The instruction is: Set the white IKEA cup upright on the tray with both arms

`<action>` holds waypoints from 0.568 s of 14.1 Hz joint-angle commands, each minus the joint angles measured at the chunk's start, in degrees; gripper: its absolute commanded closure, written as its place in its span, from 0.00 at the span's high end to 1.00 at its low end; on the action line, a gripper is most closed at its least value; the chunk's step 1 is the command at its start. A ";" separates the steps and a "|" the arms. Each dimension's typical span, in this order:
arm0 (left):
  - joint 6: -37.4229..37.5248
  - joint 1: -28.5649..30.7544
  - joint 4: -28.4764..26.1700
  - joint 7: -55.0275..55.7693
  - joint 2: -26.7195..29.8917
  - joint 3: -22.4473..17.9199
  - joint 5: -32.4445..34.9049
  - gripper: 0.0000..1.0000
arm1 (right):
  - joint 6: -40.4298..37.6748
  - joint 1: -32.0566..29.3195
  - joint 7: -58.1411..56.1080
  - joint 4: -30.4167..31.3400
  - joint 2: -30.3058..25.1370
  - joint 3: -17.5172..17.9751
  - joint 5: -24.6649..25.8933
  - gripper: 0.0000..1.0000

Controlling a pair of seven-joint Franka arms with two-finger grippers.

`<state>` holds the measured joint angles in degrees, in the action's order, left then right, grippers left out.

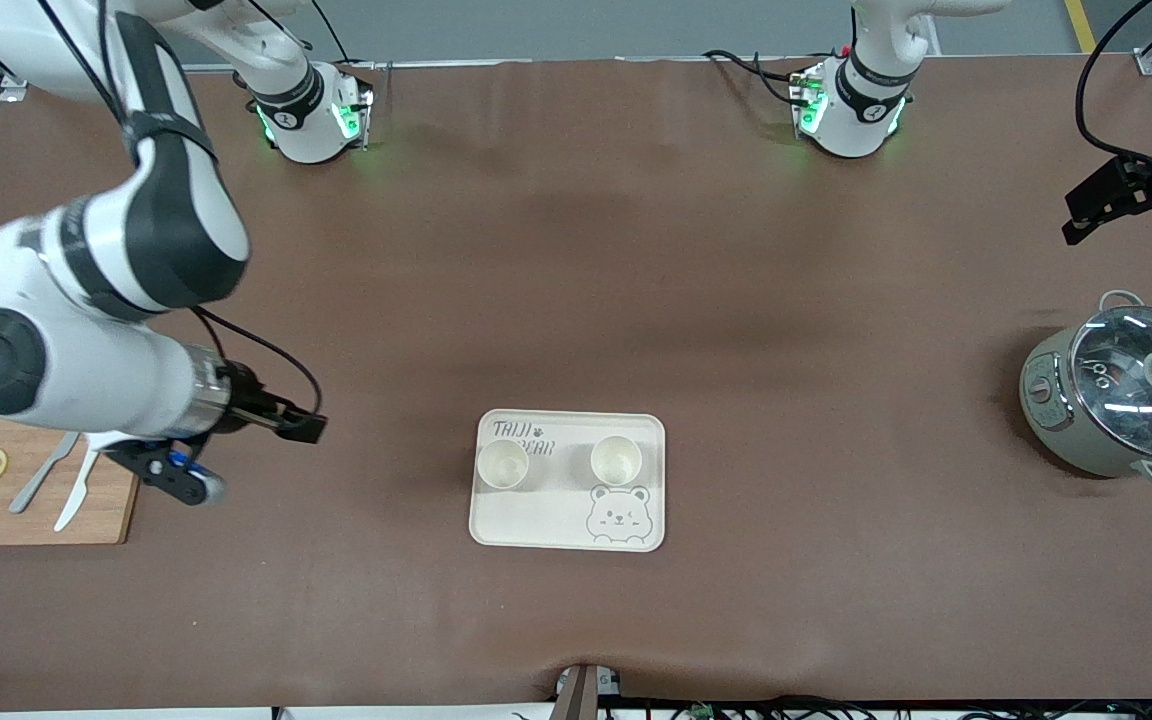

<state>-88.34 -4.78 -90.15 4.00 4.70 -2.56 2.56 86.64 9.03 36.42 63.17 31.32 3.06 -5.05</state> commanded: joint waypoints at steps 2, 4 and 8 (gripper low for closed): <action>0.35 -0.67 -1.61 -0.48 1.02 0.00 -0.89 1.00 | 0.38 -8.04 -18.08 9.67 -10.72 0.81 0.92 1.00; 0.71 -0.50 -1.44 0.48 0.76 2.28 -0.80 1.00 | 0.20 -9.55 -21.12 12.83 -15.12 0.81 2.58 1.00; 0.71 -0.23 -1.43 0.57 0.75 2.56 -0.98 1.00 | -1.99 -8.68 -23.49 16.54 -23.74 0.72 4.69 1.00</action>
<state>-87.98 -5.45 -91.23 4.52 4.76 -0.09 2.54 84.67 -0.47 14.09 75.23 13.33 3.17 -1.83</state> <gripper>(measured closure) 0.000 0.000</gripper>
